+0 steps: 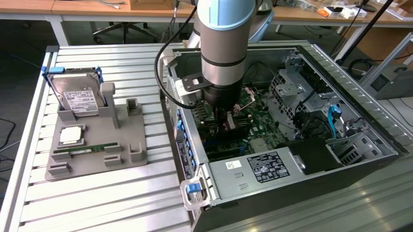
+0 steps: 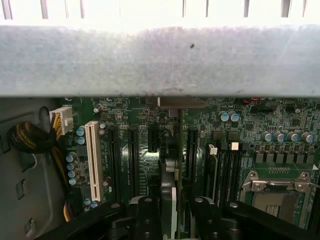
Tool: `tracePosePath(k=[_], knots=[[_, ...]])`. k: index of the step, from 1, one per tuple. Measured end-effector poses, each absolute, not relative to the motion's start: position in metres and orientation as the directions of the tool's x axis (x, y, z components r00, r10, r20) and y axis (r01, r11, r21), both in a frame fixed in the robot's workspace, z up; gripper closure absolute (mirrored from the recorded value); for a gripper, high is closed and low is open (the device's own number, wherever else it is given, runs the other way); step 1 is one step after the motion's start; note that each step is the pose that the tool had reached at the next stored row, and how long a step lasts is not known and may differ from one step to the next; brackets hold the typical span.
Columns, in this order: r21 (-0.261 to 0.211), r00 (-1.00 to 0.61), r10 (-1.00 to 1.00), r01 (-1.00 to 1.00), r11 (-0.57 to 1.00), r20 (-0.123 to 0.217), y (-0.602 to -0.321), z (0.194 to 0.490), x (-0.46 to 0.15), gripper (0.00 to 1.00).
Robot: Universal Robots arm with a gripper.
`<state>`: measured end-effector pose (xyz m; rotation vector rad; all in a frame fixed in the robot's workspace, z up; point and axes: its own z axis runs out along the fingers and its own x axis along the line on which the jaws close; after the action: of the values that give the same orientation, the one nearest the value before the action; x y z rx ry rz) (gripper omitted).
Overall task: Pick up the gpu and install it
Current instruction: 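Insert the gpu into the slot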
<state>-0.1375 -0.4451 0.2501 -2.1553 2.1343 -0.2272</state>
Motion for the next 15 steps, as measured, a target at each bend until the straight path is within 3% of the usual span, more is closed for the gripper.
tracePosePath(k=[3, 4, 15], knots=[[-0.175, 0.007, -0.999, -0.984, -0.013, 0.036, -0.445, 0.25, -0.137, 0.66], [-0.175, 0.007, -0.999, -0.984, -0.013, 0.036, -0.445, 0.25, -0.137, 0.6], [-0.178, 0.007, -0.999, -0.984, -0.013, 0.036, -0.445, 0.291, -0.139, 0.61]])
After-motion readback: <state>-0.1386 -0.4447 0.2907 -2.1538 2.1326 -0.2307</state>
